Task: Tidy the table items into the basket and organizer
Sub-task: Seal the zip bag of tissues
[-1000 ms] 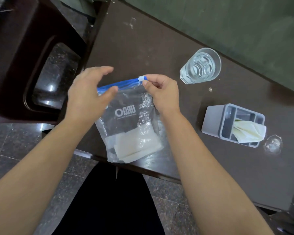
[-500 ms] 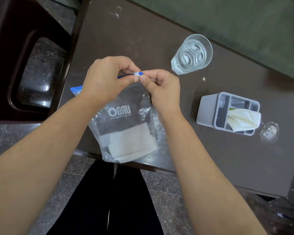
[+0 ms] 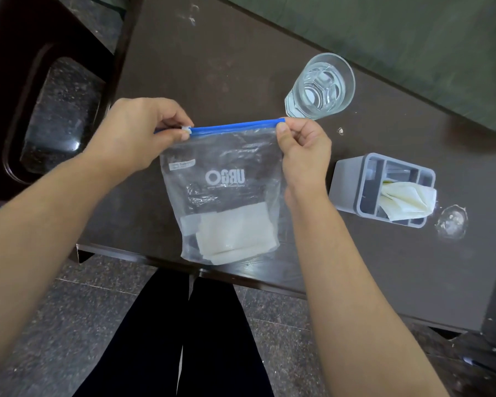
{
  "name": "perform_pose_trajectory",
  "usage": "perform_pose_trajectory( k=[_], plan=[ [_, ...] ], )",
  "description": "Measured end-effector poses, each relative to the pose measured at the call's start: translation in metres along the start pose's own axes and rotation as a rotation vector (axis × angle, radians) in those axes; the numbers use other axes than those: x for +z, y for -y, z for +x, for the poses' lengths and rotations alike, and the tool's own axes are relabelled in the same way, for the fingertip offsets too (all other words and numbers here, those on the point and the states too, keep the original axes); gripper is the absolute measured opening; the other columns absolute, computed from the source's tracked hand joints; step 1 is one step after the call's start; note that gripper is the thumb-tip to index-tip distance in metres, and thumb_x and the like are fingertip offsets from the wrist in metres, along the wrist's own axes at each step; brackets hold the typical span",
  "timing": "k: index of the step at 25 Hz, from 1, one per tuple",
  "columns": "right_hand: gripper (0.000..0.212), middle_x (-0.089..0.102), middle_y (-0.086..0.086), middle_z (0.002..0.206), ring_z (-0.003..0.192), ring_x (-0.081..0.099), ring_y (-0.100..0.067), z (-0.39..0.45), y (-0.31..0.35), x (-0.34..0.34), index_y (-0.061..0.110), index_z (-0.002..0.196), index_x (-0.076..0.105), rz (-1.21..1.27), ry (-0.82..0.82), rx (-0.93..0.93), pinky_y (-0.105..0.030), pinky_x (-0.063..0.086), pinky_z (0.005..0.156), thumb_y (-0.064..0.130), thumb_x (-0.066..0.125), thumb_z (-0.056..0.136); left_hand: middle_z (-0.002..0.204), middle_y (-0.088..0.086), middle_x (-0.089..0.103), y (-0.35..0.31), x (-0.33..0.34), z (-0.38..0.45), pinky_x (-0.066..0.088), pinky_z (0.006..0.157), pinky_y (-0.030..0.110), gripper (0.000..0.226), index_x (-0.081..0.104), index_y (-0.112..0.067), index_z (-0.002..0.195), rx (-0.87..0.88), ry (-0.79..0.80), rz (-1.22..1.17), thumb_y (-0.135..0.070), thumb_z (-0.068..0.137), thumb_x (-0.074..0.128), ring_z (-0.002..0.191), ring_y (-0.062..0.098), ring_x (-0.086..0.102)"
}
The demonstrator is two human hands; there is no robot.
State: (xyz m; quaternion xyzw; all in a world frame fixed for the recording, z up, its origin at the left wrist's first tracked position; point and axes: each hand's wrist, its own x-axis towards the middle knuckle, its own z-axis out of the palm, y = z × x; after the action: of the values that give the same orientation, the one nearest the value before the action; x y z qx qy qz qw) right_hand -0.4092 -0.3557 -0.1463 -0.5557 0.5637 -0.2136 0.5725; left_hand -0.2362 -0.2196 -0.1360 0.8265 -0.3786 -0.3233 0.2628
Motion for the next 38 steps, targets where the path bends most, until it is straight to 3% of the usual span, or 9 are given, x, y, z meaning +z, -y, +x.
perform_pose_trajectory(
  k=[4,10,14,18,22,25,29,34,38],
  plan=[
    [0.024,0.065,-0.002,0.076,0.074,0.058,-0.014,0.005,-0.007,-0.007,0.024,0.076,0.062,0.015,-0.031,0.028,-0.028,0.049,0.075,0.004,0.06,0.089,0.085,0.003,0.067,0.006,-0.004,0.001,0.04,0.071,0.026,0.013,0.069,-0.016,0.096,0.069,-0.048,0.157,-0.015,0.085,0.063,0.073,0.016,0.054],
    [0.023,0.057,0.004,0.069,0.06,0.048,-0.005,0.017,-0.017,-0.034,0.024,0.077,0.058,-0.006,-0.162,0.114,-0.019,0.042,0.06,0.007,0.057,0.093,0.085,0.005,0.069,0.027,-0.006,-0.007,0.042,0.076,0.017,0.01,0.068,-0.023,0.089,-0.117,-0.149,0.078,-0.018,0.084,0.062,0.068,0.001,0.056],
    [0.022,0.056,0.006,0.069,0.059,0.047,-0.002,0.013,-0.021,-0.034,0.025,0.078,0.057,-0.086,-0.029,0.151,-0.014,0.039,0.055,0.009,0.055,0.094,0.113,0.002,0.066,0.009,0.021,-0.008,0.044,0.092,0.032,0.032,0.061,-0.022,0.116,-0.022,-0.147,0.056,-0.015,0.085,0.059,0.095,0.017,0.059],
    [0.024,0.056,0.006,0.068,0.058,0.046,-0.001,0.012,-0.023,-0.034,0.025,0.076,0.057,-0.147,0.052,0.094,-0.011,0.038,0.051,0.008,0.055,0.093,0.137,-0.002,0.049,-0.005,0.044,0.015,0.036,0.101,0.049,0.044,0.05,-0.03,0.13,-0.027,-0.026,0.246,-0.027,0.087,0.056,0.124,0.027,0.044],
    [0.018,0.06,0.013,0.071,0.07,0.055,-0.004,0.015,-0.029,-0.042,0.025,0.095,0.063,-0.355,0.075,-0.001,-0.025,0.046,0.077,0.009,0.058,0.089,0.126,0.0,0.054,-0.005,0.052,0.027,0.035,0.095,0.048,0.016,0.069,-0.023,0.097,-0.019,-0.026,0.408,-0.021,0.082,0.064,0.117,0.03,0.046],
    [0.04,0.057,0.016,0.072,0.083,0.059,-0.009,0.019,-0.023,-0.044,0.027,0.124,0.058,-0.6,0.126,-0.068,-0.025,0.048,0.084,0.015,0.059,0.086,0.124,0.002,0.054,-0.002,0.054,0.026,0.032,0.097,0.05,0.024,0.066,-0.025,0.105,0.015,0.025,0.401,-0.029,0.082,0.065,0.117,0.03,0.045],
    [0.035,0.06,0.005,0.112,0.111,0.051,-0.021,0.025,-0.016,-0.034,0.032,0.117,0.063,-0.957,0.2,-0.233,-0.037,0.047,0.091,0.036,0.065,0.082,0.121,0.002,0.053,0.0,0.056,0.024,0.027,0.102,0.051,0.024,0.067,-0.023,0.099,0.017,0.023,0.406,-0.023,0.076,0.073,0.119,0.029,0.042],
    [0.021,0.062,0.001,0.107,0.108,0.051,-0.024,0.036,-0.015,-0.029,0.03,0.11,0.066,-1.309,0.305,-0.403,-0.035,0.039,0.084,0.031,0.059,0.09,0.095,0.001,0.056,-0.004,0.058,0.027,0.034,0.089,0.043,0.013,0.061,-0.022,0.086,-0.035,0.003,0.332,-0.018,0.076,0.07,0.1,0.028,0.052],
    [0.017,0.066,-0.003,0.085,0.083,0.061,-0.029,0.037,-0.024,-0.036,0.022,0.096,0.07,-1.374,0.261,-0.657,-0.033,0.043,0.065,0.018,0.066,0.08,0.09,0.002,0.06,0.004,0.052,0.024,0.041,0.079,0.042,0.011,0.068,-0.019,0.084,0.055,-0.066,0.313,-0.01,0.079,0.064,0.093,0.03,0.053]
  ],
)
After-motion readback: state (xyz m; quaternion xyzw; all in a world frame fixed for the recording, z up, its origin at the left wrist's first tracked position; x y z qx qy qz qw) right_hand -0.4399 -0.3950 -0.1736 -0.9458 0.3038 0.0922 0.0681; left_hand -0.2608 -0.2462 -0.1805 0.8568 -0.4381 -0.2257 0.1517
